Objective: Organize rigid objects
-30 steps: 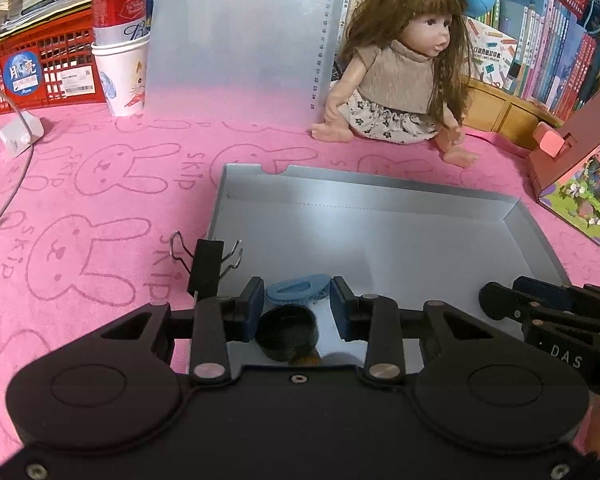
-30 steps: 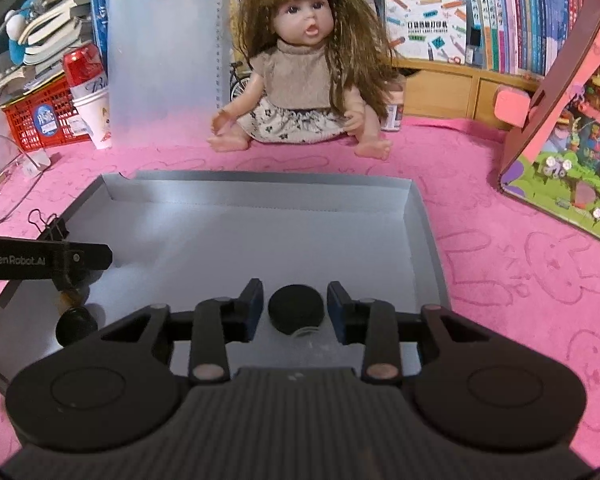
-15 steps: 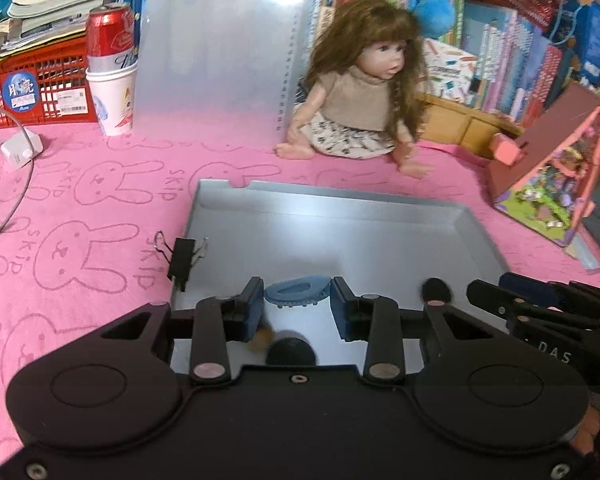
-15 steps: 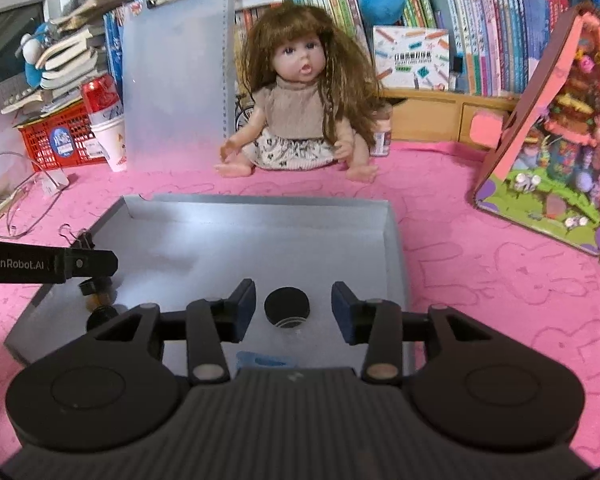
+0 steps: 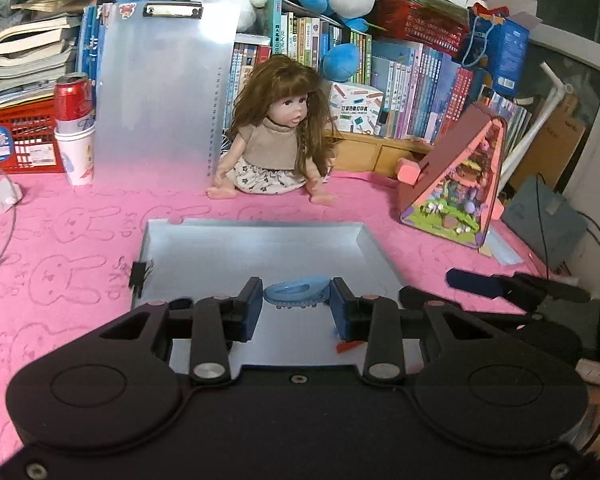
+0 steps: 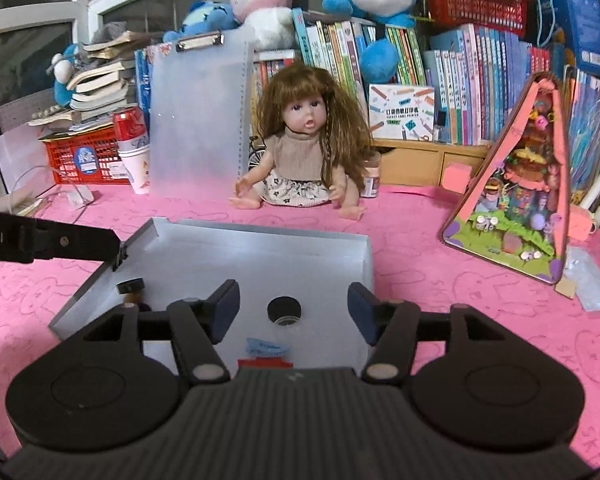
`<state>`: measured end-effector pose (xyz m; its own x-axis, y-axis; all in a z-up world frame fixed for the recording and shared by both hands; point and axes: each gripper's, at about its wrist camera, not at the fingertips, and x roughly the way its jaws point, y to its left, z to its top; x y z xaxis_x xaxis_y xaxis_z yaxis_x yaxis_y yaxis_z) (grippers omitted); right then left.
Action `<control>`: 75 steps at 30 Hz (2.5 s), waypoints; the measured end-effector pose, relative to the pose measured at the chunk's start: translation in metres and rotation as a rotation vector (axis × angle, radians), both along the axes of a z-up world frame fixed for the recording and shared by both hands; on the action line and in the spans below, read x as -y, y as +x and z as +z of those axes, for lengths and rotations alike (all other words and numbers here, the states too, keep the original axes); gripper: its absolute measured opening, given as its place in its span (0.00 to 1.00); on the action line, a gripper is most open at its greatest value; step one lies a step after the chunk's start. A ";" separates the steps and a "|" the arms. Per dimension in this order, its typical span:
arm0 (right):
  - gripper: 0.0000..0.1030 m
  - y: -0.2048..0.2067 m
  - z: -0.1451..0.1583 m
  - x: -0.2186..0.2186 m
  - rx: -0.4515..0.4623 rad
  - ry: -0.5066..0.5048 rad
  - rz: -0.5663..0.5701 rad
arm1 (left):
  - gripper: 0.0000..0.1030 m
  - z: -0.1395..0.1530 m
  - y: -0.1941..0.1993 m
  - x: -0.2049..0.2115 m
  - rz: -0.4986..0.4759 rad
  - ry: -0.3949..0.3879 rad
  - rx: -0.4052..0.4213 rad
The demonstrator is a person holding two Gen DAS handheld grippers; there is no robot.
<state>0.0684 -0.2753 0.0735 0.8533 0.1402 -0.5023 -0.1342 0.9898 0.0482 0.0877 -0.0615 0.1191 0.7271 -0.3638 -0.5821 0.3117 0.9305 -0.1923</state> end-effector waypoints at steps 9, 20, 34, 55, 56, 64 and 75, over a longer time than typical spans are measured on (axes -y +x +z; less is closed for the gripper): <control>0.77 -0.037 -0.021 -0.008 -0.004 0.027 -0.002 | 0.33 -0.036 -0.034 -0.017 0.084 0.070 0.032; 0.82 -0.054 -0.042 -0.025 0.006 0.022 -0.012 | 0.39 -0.065 -0.053 -0.032 0.123 0.131 0.038; 0.84 -0.062 -0.057 -0.038 -0.016 -0.003 0.022 | 0.43 -0.079 -0.080 -0.049 0.109 0.119 0.046; 0.84 -0.074 -0.077 -0.041 -0.043 -0.109 0.066 | 0.39 -0.106 -0.103 -0.056 0.089 0.178 -0.012; 0.84 -0.074 -0.078 -0.041 -0.046 -0.114 0.068 | 0.38 -0.107 -0.103 -0.056 0.089 0.179 -0.014; 0.84 -0.071 -0.083 -0.038 -0.055 -0.131 0.087 | 0.25 -0.110 -0.097 -0.056 0.090 0.174 -0.022; 0.76 -0.060 -0.087 -0.032 -0.061 -0.131 0.211 | 0.15 -0.110 -0.093 -0.051 0.088 0.194 -0.007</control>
